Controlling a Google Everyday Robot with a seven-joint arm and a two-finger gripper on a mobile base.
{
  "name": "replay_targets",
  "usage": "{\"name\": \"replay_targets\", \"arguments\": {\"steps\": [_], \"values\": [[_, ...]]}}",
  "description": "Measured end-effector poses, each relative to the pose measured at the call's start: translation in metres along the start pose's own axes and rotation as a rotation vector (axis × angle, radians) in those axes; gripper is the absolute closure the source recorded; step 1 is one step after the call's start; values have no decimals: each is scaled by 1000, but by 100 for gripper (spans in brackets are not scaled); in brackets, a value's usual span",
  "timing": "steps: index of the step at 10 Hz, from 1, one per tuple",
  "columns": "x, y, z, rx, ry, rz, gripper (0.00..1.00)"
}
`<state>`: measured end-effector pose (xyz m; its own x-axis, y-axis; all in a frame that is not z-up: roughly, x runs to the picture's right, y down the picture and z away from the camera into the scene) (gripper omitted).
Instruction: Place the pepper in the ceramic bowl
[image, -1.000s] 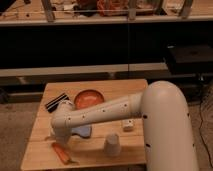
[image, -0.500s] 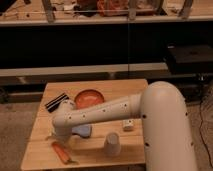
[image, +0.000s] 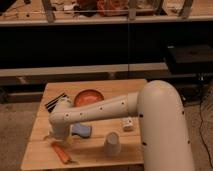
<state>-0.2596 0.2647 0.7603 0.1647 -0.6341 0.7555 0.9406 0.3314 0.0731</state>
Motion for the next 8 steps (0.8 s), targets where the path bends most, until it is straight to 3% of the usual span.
{"name": "replay_targets", "arguments": {"steps": [3, 8], "values": [[0, -16, -6, -66, -20, -125, 20], [-9, -36, -6, -177, -46, -398, 20]]}}
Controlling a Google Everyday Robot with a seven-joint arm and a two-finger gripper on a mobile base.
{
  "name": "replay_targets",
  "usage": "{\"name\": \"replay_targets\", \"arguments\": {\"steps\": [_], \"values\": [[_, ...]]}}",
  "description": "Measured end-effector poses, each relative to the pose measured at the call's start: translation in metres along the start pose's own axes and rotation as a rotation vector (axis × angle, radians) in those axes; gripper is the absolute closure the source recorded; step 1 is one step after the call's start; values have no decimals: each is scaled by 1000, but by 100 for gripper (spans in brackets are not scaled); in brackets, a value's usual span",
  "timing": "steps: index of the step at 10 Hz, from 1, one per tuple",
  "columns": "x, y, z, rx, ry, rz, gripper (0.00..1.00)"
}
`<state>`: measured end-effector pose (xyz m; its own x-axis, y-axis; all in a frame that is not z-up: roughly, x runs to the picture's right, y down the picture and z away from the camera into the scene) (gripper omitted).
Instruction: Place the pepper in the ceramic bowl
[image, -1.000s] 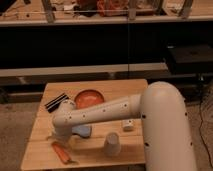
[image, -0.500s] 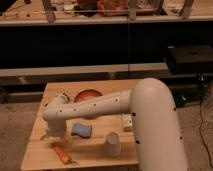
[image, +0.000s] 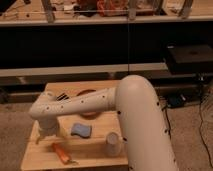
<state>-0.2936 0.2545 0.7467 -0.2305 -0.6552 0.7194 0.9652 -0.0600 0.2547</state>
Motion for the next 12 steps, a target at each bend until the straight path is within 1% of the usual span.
{"name": "replay_targets", "arguments": {"steps": [1, 2, 3, 4, 5, 6, 8, 10, 12], "values": [[0, -5, 0, -17, 2, -46, 20], [-1, -10, 0, -44, 3, -95, 20], [-1, -17, 2, -107, 7, -178, 20], [-1, -25, 4, -151, 3, -227, 20], [-1, -25, 7, -191, -20, -244, 20], [0, -23, 11, -239, -60, -249, 20], [1, -17, 10, -251, -88, -241, 20], [0, -12, 9, -253, -113, -236, 20], [-4, -4, 6, -255, -125, -236, 20]]}}
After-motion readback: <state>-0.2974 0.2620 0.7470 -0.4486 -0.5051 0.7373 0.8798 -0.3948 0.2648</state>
